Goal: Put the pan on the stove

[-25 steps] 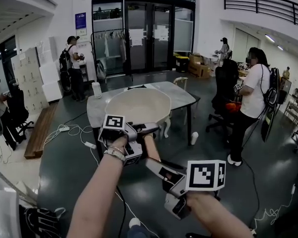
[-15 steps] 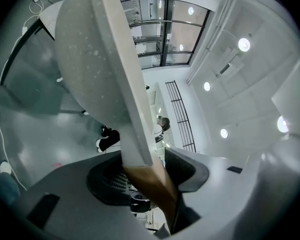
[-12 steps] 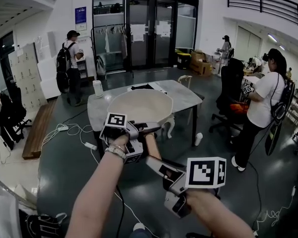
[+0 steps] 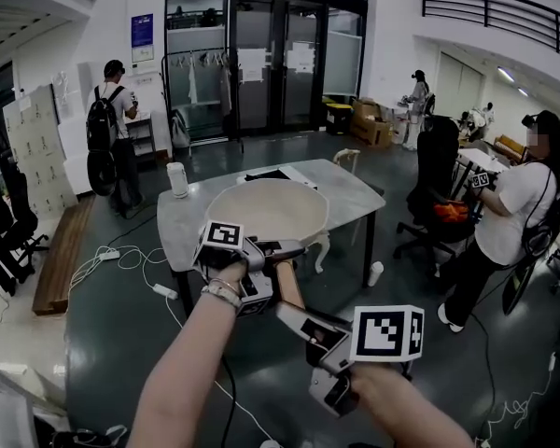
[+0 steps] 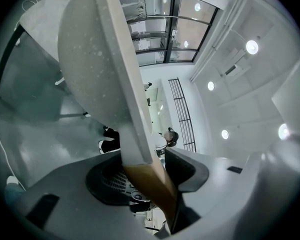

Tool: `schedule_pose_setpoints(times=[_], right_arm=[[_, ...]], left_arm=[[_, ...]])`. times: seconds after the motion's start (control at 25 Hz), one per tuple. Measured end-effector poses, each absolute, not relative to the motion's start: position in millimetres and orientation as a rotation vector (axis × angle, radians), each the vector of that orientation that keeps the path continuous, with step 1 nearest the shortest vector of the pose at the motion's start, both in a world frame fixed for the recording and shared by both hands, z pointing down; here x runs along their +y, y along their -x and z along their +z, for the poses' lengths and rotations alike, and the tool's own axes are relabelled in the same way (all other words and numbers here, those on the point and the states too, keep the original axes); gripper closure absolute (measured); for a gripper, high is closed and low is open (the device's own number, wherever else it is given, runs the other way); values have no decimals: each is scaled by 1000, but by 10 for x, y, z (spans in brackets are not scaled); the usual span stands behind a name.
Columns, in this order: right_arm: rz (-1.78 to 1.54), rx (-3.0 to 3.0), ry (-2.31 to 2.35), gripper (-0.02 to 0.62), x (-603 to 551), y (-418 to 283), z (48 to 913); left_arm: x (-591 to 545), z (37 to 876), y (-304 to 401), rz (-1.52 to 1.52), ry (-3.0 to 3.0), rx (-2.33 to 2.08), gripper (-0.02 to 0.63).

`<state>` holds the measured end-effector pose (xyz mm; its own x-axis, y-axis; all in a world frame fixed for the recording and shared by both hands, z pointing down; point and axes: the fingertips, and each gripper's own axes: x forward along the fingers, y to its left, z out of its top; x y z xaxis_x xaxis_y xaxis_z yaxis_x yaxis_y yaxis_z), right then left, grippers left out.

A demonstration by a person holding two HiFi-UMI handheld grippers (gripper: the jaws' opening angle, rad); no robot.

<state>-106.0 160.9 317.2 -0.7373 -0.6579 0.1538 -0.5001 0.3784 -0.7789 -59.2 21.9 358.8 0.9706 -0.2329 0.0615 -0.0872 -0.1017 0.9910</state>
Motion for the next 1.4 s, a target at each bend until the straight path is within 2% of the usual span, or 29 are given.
schedule_pose_setpoints(times=[0.56, 0.72, 1.0, 1.4], right_arm=[[-1278, 2462, 1075, 390, 1093, 1007, 3294], [-1269, 2471, 1042, 390, 915, 944, 3532], [-1317, 2498, 1023, 388, 314, 627, 3251], [-1356, 2520, 933, 387, -484, 160, 3244]], left_arm=[[-268, 3713, 546, -59, -1692, -191, 376], [-459, 3969, 528, -66, -1696, -220, 376], [-1080, 3678, 266, -90, -1693, -272, 376], [-1884, 3697, -128, -126, -1663, -354, 376]])
